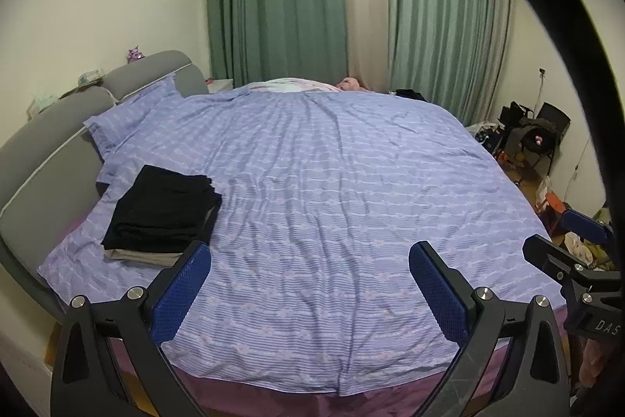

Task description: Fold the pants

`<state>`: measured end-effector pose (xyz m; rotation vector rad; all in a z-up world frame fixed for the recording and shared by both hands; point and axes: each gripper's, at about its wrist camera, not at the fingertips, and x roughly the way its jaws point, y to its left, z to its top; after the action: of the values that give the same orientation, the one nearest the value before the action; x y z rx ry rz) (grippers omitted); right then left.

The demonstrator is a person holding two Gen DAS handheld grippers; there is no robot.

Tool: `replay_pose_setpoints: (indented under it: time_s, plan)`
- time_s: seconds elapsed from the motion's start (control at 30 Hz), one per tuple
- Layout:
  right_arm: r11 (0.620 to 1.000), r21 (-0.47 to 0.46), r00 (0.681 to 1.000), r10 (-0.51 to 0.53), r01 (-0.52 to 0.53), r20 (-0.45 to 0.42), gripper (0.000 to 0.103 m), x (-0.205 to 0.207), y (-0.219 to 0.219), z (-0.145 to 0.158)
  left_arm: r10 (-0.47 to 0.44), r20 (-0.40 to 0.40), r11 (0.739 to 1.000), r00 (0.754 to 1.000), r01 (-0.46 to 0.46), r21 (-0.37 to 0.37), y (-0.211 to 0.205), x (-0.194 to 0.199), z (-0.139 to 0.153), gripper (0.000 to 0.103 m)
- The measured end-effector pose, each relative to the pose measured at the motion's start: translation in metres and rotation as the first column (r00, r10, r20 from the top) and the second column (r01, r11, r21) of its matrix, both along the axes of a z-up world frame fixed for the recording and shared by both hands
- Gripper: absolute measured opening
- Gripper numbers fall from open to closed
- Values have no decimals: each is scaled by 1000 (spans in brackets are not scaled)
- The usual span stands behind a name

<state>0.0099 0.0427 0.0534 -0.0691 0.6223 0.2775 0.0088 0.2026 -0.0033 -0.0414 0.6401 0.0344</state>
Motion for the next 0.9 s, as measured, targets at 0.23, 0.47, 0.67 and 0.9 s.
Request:
replay_pose_setpoints:
  time_s: [0.23,0.47,0.67,0.9]
  plan:
    - [999,16,999,-38,38,7,92,-8,-33,1,-30,4,999,1000,30,10,-29,-2,3,103]
    - [998,24,998,-64,64,16,92,-15,-56,4,-57,4,998,998,57,17,-53,-8,5,103]
    - [997,28,997,-78,77,14,92,-19,-66,4,-71,3,997,998,70,25,-63,-12,6,103]
    - [997,23,997,-80,80,19,92,-25,-68,4,-66,1,998,998,66,23,-65,-17,7,103]
